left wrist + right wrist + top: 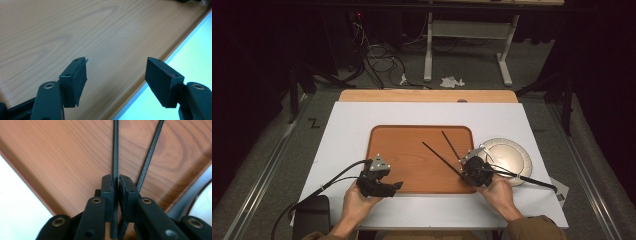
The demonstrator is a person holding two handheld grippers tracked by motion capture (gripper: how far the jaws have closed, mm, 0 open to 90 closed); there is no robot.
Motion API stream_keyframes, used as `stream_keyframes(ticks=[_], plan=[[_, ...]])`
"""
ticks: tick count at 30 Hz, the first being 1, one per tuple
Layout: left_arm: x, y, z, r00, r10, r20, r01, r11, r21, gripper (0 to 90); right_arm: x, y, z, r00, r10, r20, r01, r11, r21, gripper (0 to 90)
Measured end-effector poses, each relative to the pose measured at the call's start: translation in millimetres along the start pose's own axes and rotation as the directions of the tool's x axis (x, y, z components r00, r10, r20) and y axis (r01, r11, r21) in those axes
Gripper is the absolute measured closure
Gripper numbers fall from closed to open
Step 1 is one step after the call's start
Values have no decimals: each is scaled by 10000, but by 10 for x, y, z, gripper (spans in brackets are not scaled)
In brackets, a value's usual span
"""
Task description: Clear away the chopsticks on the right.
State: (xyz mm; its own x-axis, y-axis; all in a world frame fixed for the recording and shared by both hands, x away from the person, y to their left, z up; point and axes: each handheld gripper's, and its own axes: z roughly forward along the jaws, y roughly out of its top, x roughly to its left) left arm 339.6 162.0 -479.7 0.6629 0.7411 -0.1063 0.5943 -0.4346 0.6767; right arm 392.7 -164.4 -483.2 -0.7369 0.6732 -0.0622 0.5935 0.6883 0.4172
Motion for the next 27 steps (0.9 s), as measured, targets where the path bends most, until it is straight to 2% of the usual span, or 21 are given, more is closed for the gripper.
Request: stream_keyframes(ticks=[1, 4, 6, 9, 11, 14, 17, 21, 27], plan=[[0, 2, 5, 10000, -20, 12, 20, 10000, 5, 337, 7, -4, -11, 10000, -74, 50, 74, 10000, 63, 796], [-2, 2, 8, 10000, -1, 7, 1, 10000, 9, 337, 4, 7, -32, 9999, -138, 92, 139, 9997, -197, 784], [1, 4, 10, 10000, -31, 7, 31, 10000, 53, 337, -2, 24, -71, 9998, -182, 61, 186, 9972, -724, 796], [-1, 4, 21, 10000, -72, 30, 72, 10000, 19, 337, -4, 46, -109, 9994, -201, -283, 161, 9907, -1352, 813], [-1, 3, 23, 10000, -47, 33, 47, 10000, 45, 337, 0, 60, -94, 9972, -241, -711, 137, 9895, -1436, 823], [-7, 3, 21, 10000, -62, 53, 62, 10000, 13, 337, 33, 73, -19, 9943, -354, -1002, 235, 9928, -1170, 836], [-8, 3, 20, 10000, -76, 63, 76, 10000, 30, 337, 17, 77, 53, 9963, -398, -756, 332, 9956, -874, 847], [-3, 4, 21, 9999, -83, 61, 83, 10000, 34, 337, -19, 90, 82, 9991, -250, -329, 231, 9981, -569, 848], [-5, 3, 21, 10000, -60, 63, 60, 10000, 61, 337, -49, 95, 87, 9999, -111, -4, 110, 9983, -577, 848]])
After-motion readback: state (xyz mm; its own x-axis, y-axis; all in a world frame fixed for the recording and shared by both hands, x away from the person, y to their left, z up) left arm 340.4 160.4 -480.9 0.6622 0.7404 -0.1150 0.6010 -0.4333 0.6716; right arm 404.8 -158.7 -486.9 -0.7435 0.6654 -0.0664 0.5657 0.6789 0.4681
